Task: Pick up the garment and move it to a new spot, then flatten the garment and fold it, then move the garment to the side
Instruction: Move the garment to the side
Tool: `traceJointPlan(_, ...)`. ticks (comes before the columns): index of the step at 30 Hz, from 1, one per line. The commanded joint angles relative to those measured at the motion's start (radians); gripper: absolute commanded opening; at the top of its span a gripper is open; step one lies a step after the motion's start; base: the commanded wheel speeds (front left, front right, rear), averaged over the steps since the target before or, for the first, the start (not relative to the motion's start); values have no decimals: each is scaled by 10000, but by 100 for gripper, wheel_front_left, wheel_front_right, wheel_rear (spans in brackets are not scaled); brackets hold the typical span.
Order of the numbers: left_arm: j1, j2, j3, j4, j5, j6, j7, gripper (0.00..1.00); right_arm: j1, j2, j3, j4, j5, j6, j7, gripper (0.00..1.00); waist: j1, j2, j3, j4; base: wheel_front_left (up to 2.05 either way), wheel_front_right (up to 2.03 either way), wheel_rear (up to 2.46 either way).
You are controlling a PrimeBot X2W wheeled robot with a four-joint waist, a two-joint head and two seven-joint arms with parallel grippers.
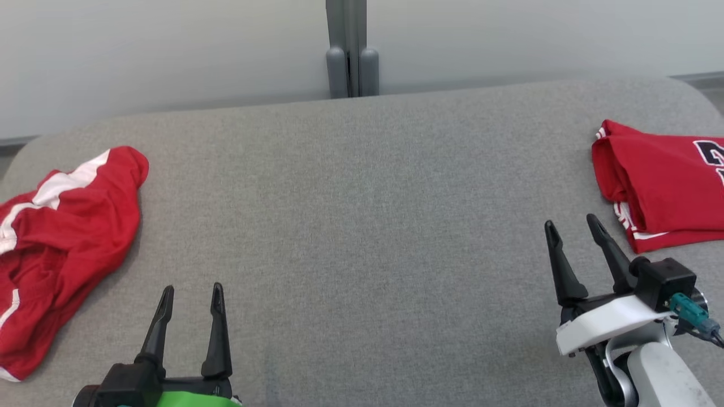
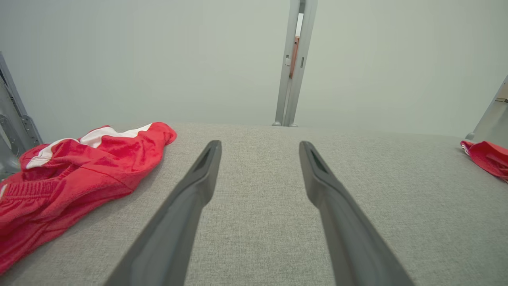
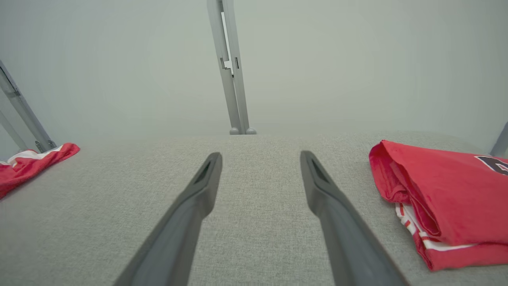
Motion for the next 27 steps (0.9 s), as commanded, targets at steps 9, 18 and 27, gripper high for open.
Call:
traceJointPlan(9, 815, 1, 109, -162, -38, 77, -32, 100, 1490, 423, 260, -1133, -62, -16, -25, 100, 1, 0, -1617, -180, 0, 0, 0)
traceJointPlan(18, 971, 0, -5, -431, -9, -189, -32, 100, 2203, 586, 190, -1124, -56, -16, -26, 100, 1, 0, -1640, -14, 0, 0, 0)
traceJointPlan(27, 941, 0, -25, -229, 183, -317, -32, 100, 2298, 850, -141, -1305, -155, -16, -27, 100, 1, 0, -1536, 62, 0, 0, 0)
